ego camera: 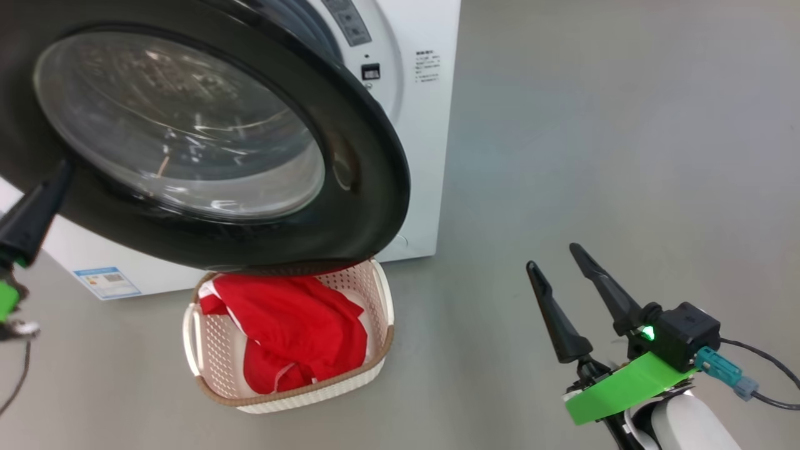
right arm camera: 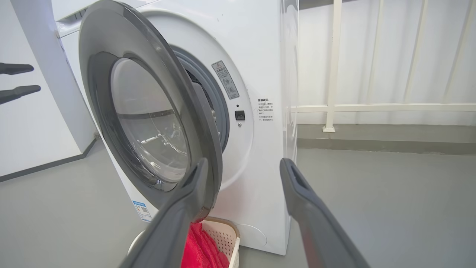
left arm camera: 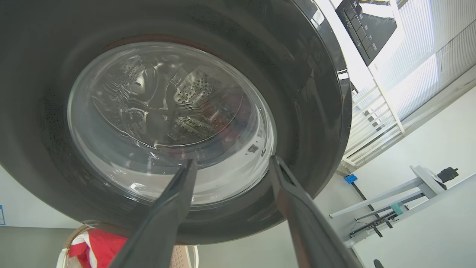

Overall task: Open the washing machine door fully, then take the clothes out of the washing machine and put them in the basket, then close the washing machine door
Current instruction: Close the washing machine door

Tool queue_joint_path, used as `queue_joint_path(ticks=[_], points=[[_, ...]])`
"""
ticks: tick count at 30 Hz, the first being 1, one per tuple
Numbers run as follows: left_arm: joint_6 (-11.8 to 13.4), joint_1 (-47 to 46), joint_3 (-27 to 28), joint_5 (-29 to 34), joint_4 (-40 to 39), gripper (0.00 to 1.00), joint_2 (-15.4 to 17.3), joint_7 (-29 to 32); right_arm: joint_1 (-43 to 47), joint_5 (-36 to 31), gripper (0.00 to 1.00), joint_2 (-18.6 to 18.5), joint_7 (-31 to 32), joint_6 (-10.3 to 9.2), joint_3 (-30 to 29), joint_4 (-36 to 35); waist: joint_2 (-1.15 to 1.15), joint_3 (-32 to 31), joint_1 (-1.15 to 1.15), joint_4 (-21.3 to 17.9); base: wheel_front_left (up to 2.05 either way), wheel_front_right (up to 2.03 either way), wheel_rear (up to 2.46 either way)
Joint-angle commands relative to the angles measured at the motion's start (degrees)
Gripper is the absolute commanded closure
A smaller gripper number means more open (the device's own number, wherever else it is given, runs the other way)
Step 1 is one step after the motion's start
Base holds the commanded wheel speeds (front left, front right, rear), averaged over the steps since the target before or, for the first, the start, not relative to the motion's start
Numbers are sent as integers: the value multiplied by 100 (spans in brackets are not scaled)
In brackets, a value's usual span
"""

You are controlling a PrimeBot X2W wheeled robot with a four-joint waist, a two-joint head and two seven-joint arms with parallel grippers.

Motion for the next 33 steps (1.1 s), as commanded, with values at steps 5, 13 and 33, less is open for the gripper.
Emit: queue_joint_path(ticks=[5, 13, 33], points=[[-127, 344, 185, 334, -291, 0, 246, -497, 119, 85, 0, -77, -27, 9, 0, -134, 0, -218, 0, 200, 0, 0, 0], [-153, 1025, 176, 982, -516, 0, 289, -1331, 188, 158, 0, -133, -27, 9, -1, -111, 0, -364, 0, 321, 0, 0, 0], [-162, 2733, 19, 1957, -305, 0, -85, -3652, 377, 335, 0, -266, -27, 9, -109, -66, 0, -610, 0, 592, 0, 0, 0]])
